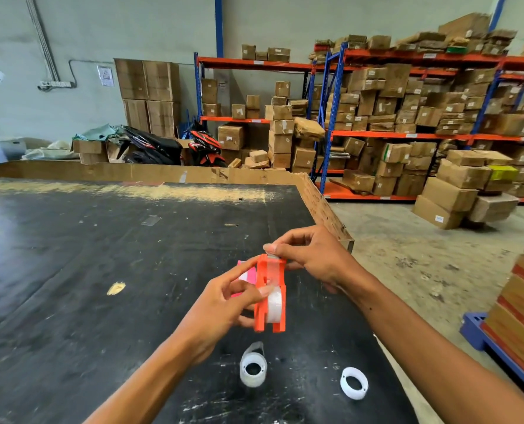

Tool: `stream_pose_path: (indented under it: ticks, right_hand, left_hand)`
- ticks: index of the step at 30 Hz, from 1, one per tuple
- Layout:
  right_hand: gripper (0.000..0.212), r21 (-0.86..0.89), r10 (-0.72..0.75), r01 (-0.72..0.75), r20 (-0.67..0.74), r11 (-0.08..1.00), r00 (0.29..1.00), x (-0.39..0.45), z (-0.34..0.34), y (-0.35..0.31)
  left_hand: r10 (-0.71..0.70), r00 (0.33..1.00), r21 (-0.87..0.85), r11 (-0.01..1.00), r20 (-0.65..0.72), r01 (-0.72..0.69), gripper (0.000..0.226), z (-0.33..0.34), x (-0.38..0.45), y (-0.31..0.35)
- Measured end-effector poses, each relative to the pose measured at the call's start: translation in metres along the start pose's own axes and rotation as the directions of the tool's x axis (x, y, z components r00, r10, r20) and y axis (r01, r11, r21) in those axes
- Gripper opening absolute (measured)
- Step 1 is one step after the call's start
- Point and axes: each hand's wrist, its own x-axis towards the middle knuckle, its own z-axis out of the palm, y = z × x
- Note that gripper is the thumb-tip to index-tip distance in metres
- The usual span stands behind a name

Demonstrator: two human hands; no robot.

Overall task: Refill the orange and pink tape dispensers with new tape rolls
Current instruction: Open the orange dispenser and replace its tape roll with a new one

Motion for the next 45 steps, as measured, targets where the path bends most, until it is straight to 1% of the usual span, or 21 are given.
stream_pose_path:
  ticks: [2,4,6,9,11,13,14,16,19,21,23,26,27,30,32,35,38,40,43,45]
  right_hand:
    - [0.007,-0.012,0.012,-0.012,-0.022,1.0,1.0,0.001,0.0,0.004]
    - [0.007,-0.026,0.014,-0.015,-0.04,1.0,0.999,0.001,-0.001,0.008]
    - [0.007,-0.012,0.039,-0.039,-0.026,0.999,0.999,0.001,-0.002,0.009]
    - [0.006,0.058,0.127,-0.127,0.012,0.99,0.992,0.004,-0.007,0.011]
    - [0.008,0.114,0.205,-0.206,0.023,0.972,0.978,0.007,-0.01,0.012]
    - [0.003,0.121,0.27,-0.272,0.038,0.955,0.962,0.009,-0.011,0.013]
    - [0.004,0.114,0.292,-0.295,0.046,0.949,0.955,0.01,-0.012,0.014]
    - [0.011,0.14,0.299,-0.303,0.051,0.943,0.953,0.013,-0.014,0.018]
    - [0.029,0.235,0.31,-0.29,-0.051,0.928,0.949,0.017,-0.02,0.032]
    - [0.036,0.192,0.34,-0.316,-0.113,0.929,0.933,0.016,-0.024,0.049]
    - [0.038,0.138,0.364,-0.348,-0.117,0.927,0.924,0.014,-0.024,0.068]
    - [0.035,0.09,0.347,-0.338,-0.135,0.937,0.928,0.017,-0.022,0.09]
    - [0.034,0.091,0.341,-0.33,-0.153,0.939,0.927,0.02,-0.022,0.096]
    - [0.033,0.111,0.361,-0.345,-0.212,0.932,0.908,0.033,-0.019,0.11]
    - [0.034,0.086,0.38,-0.37,-0.254,0.925,0.89,0.041,-0.017,0.121]
    - [0.036,0.033,0.401,-0.411,-0.299,0.911,0.866,0.048,-0.011,0.131]
    - [0.026,0.018,0.398,-0.413,-0.309,0.91,0.864,0.049,-0.008,0.136]
    - [0.026,-0.002,0.389,-0.409,-0.307,0.912,0.869,0.05,-0.006,0.14]
    - [0.034,-0.008,0.392,-0.41,-0.277,0.912,0.877,0.052,-0.006,0.143]
    - [0.04,-0.015,0.385,-0.403,-0.266,0.915,0.884,0.053,-0.005,0.141]
  left_hand:
    - [-0.035,0.999,-0.036,0.999,-0.005,0.035,0.048,0.004,0.002,-0.001]
    - [-0.055,0.998,-0.011,0.998,-0.025,0.054,0.055,0.008,0.005,-0.002]
    - [-0.049,0.998,0.025,0.998,-0.05,0.05,0.05,0.009,0.007,-0.004]
    - [-0.031,0.999,0.056,0.998,-0.026,0.032,0.047,0.007,0.012,-0.008]
    - [-0.028,1.0,0.066,0.997,0.01,0.027,0.049,0.006,0.013,-0.011]
    - [-0.03,0.999,0.073,0.997,0.024,0.028,0.052,0.006,0.015,-0.013]
    - [-0.036,0.999,0.073,0.997,0.022,0.034,0.052,0.006,0.017,-0.015]
    - [-0.056,0.998,0.048,0.997,0.005,0.056,0.052,0.007,0.023,-0.017]
    - [-0.127,0.992,-0.042,0.991,-0.01,0.127,0.055,0.008,0.039,-0.019]
    - [-0.187,0.982,-0.075,0.98,-0.035,0.184,0.051,0.011,0.053,-0.023]
    - [-0.236,0.968,-0.058,0.971,-0.088,0.231,0.044,0.017,0.071,-0.028]
    - [-0.323,0.924,-0.008,0.944,-0.203,0.328,0.053,0.031,0.099,-0.041]
    - [-0.343,0.908,0.005,0.935,-0.239,0.355,0.051,0.036,0.108,-0.045]
    - [-0.335,0.886,0.094,0.92,-0.32,0.381,0.031,0.046,0.126,-0.057]
    - [-0.325,0.892,0.16,0.908,-0.312,0.387,0.025,0.051,0.133,-0.062]
    - [-0.339,0.902,0.215,0.891,-0.268,0.399,0.026,0.053,0.137,-0.066]
    - [-0.356,0.901,0.222,0.885,-0.246,0.41,0.026,0.052,0.137,-0.064]
    - [-0.361,0.9,0.2,0.889,-0.245,0.411,0.022,0.05,0.137,-0.062]
    - [-0.356,0.899,0.188,0.894,-0.257,0.408,0.025,0.047,0.134,-0.059]
    - [-0.31,0.918,0.225,0.903,-0.249,0.366,0.026,0.042,0.131,-0.061]
